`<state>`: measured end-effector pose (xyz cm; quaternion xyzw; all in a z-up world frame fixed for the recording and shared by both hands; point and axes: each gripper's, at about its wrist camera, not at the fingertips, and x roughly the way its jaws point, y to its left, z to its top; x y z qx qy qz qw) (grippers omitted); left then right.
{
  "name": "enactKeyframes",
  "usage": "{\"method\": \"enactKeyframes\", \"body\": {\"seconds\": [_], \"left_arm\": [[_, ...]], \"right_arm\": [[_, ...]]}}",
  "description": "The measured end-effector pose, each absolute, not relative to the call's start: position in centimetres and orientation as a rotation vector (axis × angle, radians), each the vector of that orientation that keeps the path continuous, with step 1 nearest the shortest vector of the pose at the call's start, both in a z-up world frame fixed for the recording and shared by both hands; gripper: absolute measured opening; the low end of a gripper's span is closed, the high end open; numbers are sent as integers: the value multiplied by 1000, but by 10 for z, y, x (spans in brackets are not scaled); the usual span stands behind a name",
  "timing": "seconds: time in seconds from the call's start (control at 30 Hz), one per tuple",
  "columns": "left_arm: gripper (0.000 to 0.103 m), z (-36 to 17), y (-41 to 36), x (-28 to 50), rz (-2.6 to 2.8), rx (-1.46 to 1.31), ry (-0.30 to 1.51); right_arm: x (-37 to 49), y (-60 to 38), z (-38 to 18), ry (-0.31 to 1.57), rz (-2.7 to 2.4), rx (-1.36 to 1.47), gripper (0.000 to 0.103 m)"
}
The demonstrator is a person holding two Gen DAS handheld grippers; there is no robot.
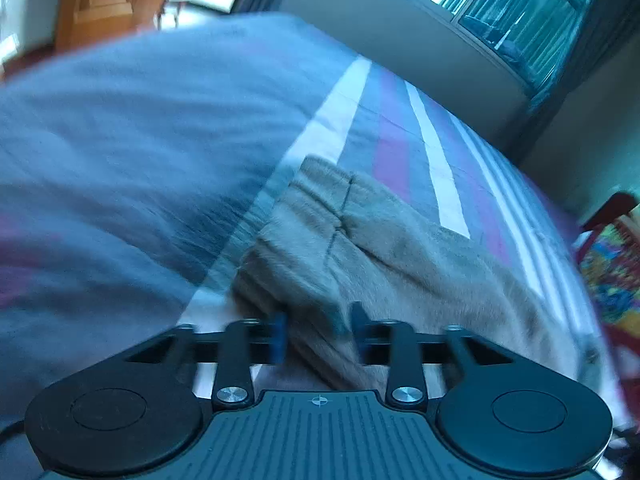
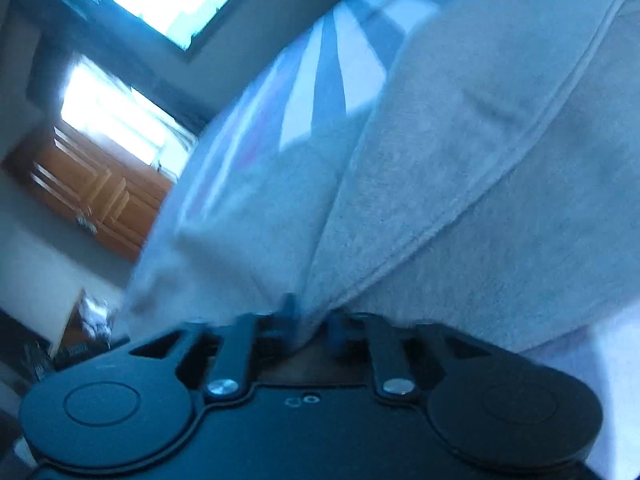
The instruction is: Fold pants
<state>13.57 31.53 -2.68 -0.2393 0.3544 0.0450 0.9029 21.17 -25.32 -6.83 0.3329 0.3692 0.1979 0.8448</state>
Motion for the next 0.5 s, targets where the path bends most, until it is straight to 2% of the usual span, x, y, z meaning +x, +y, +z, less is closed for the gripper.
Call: {"method": "enactKeyframes", "body": {"seconds": [0.03, 0.07, 0.1, 0.27, 0.33, 0.37, 0.4, 0.43, 0.5], "left_arm": [[75, -22, 308, 125, 108, -492, 705], [79, -20, 303, 117, 116, -504, 690], [79, -22, 299, 115, 121, -518, 691], [79, -44, 277, 132, 143, -572, 754], [79, -62, 272, 144, 163, -568, 810], [79, -65, 269, 146, 163, -542, 802], [79, -65, 268, 147, 164, -527, 803], [79, -63, 268, 147, 164, -525, 807], [79, -60, 271, 145, 153, -535, 816]], "right_arm": [[204, -262, -60, 726, 388, 684, 73], [199, -273, -56, 677, 371, 688, 83], [197, -287, -54, 639, 355, 709, 81], [232, -355, -84, 662, 198, 882, 50], [248, -367, -100, 672, 166, 968, 30], [253, -375, -106, 678, 154, 1007, 23], [258, -378, -113, 684, 138, 1021, 11], [261, -380, -116, 689, 130, 1015, 5], [255, -385, -116, 670, 146, 992, 4]]}}
